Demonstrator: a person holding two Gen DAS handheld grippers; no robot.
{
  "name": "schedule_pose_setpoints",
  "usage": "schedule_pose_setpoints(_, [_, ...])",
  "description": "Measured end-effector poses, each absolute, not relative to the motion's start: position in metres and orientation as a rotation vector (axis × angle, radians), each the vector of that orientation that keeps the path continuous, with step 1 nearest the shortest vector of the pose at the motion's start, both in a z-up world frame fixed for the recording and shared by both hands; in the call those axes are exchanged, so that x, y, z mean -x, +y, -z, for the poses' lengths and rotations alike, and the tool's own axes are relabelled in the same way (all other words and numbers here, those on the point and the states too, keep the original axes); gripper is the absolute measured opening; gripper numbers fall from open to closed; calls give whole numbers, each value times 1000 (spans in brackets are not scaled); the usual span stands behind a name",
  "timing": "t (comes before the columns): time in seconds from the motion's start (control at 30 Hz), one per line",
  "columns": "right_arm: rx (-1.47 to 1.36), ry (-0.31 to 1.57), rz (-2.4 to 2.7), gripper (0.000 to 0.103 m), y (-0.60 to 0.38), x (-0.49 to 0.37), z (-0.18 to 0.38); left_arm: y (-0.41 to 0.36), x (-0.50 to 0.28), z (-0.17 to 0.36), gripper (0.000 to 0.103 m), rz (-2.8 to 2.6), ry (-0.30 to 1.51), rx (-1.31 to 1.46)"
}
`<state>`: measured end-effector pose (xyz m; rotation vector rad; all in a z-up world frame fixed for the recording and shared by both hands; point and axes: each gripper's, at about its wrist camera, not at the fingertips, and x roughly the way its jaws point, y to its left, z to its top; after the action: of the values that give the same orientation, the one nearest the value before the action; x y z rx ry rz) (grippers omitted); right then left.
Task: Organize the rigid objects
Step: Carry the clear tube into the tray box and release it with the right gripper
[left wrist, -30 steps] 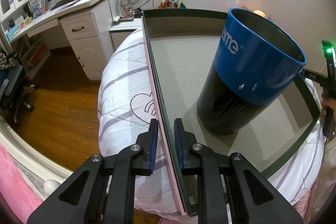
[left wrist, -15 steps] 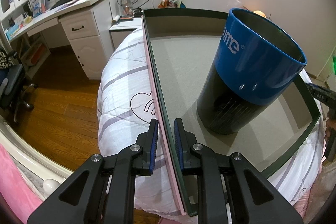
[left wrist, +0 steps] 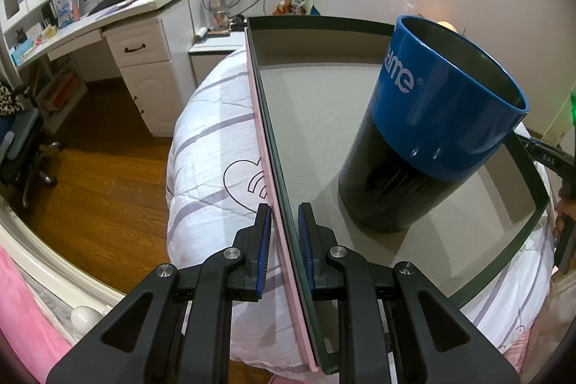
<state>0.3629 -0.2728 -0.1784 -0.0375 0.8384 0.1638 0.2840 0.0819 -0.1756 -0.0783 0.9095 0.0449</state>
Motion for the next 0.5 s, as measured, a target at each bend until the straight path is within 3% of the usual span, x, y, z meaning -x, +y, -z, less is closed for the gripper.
schedule_pose_setpoints(0.5, [18,627,-340,26,-226,-306,93,82,-282,176,15,-46,900,91])
